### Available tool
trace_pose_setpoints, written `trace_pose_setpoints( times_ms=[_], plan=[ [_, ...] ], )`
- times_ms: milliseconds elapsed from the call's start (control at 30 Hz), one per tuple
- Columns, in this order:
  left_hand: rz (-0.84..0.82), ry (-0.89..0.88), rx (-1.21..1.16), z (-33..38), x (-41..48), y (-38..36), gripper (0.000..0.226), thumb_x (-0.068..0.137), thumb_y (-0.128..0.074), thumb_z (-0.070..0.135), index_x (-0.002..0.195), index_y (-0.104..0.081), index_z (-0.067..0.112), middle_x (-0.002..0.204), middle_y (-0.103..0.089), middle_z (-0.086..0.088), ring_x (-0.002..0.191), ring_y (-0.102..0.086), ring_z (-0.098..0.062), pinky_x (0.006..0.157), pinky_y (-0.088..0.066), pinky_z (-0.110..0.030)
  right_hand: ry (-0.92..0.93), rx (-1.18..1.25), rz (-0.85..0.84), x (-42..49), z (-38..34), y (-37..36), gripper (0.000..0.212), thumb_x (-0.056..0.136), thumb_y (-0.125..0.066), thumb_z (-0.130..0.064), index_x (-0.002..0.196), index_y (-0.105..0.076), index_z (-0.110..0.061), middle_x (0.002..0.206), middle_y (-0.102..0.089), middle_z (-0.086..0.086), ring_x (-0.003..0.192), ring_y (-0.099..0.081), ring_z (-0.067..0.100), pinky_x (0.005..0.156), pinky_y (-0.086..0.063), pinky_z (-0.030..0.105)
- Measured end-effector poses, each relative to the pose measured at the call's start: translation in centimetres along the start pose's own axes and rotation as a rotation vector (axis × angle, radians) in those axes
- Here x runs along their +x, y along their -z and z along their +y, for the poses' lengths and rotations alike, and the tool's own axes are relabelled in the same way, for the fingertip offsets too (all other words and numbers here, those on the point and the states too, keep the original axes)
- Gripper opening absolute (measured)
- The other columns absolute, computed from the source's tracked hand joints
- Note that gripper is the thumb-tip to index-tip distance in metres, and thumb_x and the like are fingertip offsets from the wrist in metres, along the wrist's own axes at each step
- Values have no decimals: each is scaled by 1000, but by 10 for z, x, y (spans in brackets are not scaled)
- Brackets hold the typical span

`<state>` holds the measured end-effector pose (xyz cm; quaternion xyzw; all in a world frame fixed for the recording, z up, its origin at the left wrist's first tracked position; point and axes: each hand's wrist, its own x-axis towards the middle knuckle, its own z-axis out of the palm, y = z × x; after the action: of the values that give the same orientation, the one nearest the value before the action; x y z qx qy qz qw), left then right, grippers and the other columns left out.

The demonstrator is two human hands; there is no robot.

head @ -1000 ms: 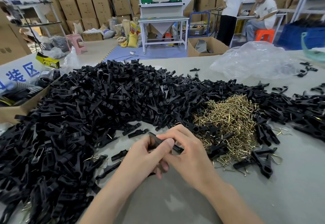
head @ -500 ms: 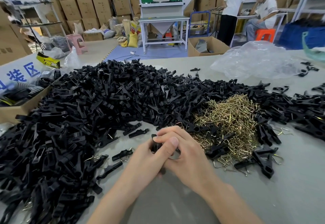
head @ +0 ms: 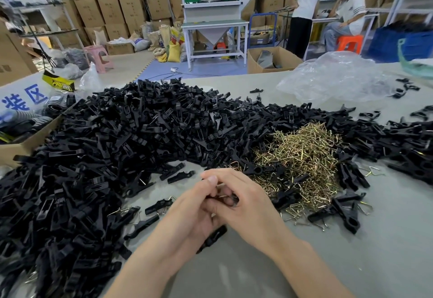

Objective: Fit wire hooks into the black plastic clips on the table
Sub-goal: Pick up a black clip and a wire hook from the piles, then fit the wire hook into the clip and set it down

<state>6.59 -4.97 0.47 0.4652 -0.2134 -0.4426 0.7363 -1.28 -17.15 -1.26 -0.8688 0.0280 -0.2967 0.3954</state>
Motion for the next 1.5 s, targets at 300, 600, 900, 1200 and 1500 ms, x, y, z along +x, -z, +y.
trace_pose_setpoints(
  times_ms=[300, 600, 900, 1200, 1500],
  plan=[
    [-27, 51, -21, 3, -1, 1, 20, 83, -66, 36, 77, -65, 17, 88, -62, -9, 87, -63, -17, 84, -52, -35, 13, -5, -25, 0, 2, -2, 37, 86, -65, -44, 121, -63, -35, 127, -58, -28, 114, -59, 7, 96, -50, 32],
    [92, -22, 198, 5, -2, -6, 81, 91, -27, 67, 119, -66, 2, 107, -71, -16, 103, -66, -27, 93, -53, -42, -54, 70, 75, -2, 4, 0, 32, 90, -73, -34, 117, -60, -43, 109, -60, -21, 104, -61, 4, 82, -45, 9],
    [94, -505, 1718, -21, -21, 12, 34, 94, -36, 61, 93, -59, 37, 80, -48, 29, 79, -52, 1, 72, -44, -22, -476, 634, 436, -17, 6, 39, 45, 81, -63, -61, 112, -64, -28, 96, -72, -10, 77, -68, 9, 72, -56, 25],
    [252, -311, 1663, -24, -13, 8, 17, 95, -50, 51, 81, -56, 44, 67, -63, 19, 64, -56, 9, 50, -37, -11, -493, 1063, 915, -22, 51, 228, 65, 88, -52, -62, 127, -52, -10, 116, -68, 8, 96, -69, 20, 81, -58, 32],
    [505, -553, 1368, -22, -7, 14, 39, 96, -46, 37, 58, -52, 29, 49, -57, 7, 51, -58, -12, 54, -46, -36, -550, 934, 532, -35, 31, 154, 42, 91, -61, -40, 125, -62, -16, 106, -76, 7, 91, -74, 21, 77, -60, 31]
  ],
)
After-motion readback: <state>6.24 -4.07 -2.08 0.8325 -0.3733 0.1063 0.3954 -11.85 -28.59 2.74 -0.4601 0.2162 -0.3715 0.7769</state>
